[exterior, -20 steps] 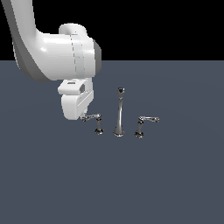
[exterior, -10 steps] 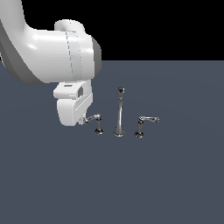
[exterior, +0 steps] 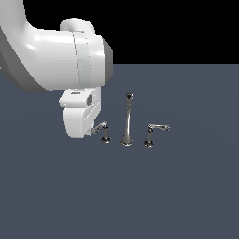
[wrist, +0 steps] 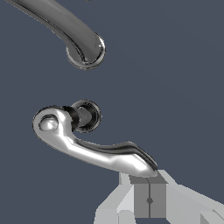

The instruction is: Turn on the faucet by rotating a designated handle.

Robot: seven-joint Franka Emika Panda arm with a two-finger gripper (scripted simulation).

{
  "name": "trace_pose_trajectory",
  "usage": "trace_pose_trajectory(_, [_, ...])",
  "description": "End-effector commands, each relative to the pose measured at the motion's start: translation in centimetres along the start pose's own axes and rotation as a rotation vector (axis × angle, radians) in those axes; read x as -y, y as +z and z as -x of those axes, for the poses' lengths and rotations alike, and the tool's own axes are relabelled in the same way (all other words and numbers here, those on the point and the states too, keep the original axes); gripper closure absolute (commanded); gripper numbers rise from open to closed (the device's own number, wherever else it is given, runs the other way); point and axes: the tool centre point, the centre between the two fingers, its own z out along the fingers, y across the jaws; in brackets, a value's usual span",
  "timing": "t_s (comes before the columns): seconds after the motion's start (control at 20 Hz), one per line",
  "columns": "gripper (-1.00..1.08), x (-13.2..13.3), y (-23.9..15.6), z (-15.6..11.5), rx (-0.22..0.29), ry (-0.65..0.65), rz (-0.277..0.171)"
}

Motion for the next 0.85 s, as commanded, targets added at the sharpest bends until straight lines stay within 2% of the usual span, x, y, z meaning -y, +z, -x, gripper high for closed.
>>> trace_pose_trajectory(0.0, [1.08, -0.2, 0.0, -2.4, -0.008, 0.027, 0.002])
trace_pose_trajectory(0.2, [1.08, -0.7, -0.1, -3.6, -0.009, 0.029, 0.002])
trace_pose_trajectory(0.25, [1.08, -1.0, 0.0, -1.2, 0.000, -0.009, 0.002])
trace_pose_trajectory(0.75, [1.08, 0.9, -0.1, -7.9, -0.009, 0.028, 0.002])
trace_pose_trajectory(0.8, [1.08, 0.9, -0.1, -7.9, -0.009, 0.028, 0.002])
